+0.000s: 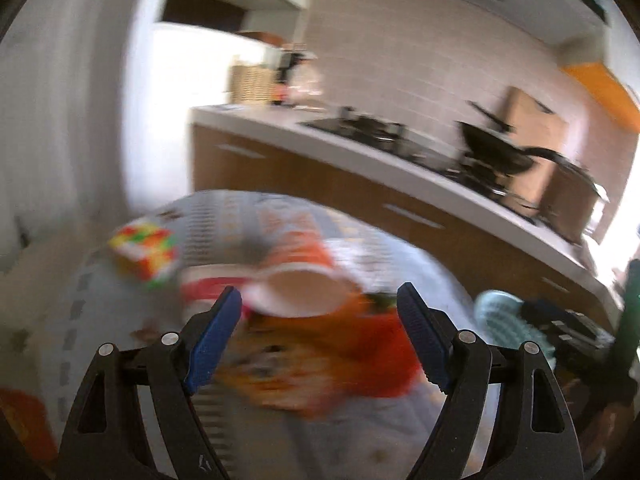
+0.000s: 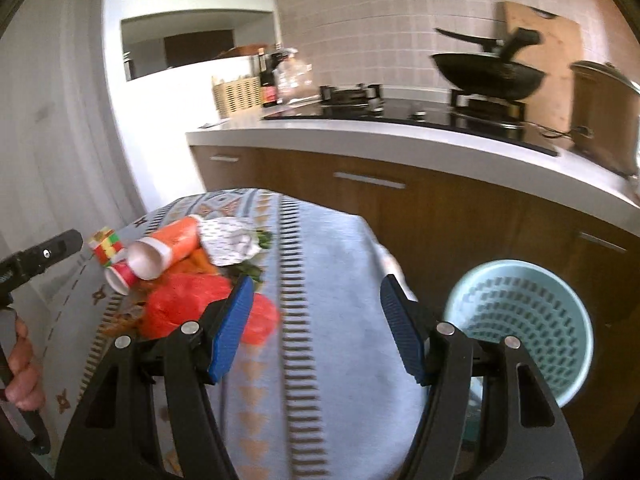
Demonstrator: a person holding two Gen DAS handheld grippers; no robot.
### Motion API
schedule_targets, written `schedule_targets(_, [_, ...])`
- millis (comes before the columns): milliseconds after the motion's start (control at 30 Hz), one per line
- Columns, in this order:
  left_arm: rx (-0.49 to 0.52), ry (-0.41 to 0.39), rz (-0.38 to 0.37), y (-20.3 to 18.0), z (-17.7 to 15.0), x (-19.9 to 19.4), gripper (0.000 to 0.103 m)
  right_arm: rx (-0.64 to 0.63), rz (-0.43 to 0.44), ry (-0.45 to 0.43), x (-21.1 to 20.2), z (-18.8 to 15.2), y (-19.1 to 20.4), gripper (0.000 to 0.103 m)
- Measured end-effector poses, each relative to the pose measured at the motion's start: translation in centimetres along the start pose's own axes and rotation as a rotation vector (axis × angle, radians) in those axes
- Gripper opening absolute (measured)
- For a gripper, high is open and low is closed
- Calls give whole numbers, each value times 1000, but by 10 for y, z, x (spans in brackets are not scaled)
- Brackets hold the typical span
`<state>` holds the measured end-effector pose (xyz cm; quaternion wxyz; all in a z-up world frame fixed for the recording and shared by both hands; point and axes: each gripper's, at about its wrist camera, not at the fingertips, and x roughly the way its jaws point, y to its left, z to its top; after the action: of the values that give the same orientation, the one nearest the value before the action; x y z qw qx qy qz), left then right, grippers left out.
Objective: Collect trash
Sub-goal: 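Move both open tools back over the table, then grasp the red-and-white paper cup with the left tool while the right grasps the polka-dot bag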
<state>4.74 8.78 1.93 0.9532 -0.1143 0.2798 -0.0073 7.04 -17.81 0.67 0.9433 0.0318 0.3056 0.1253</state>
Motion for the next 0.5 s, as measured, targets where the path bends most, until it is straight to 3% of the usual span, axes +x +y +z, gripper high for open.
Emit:
schedule_targets(67, [-40, 14, 54, 33, 2, 6, 78, -3, 29, 13, 12, 4, 14, 62])
schedule_targets(167, [-90, 53, 74, 66, 2, 21, 78, -29, 46, 28, 27, 11, 34, 62])
schedule_targets(500, [-264, 181, 3, 105, -3, 98, 76, -121, 44, 43, 71, 38, 65, 62])
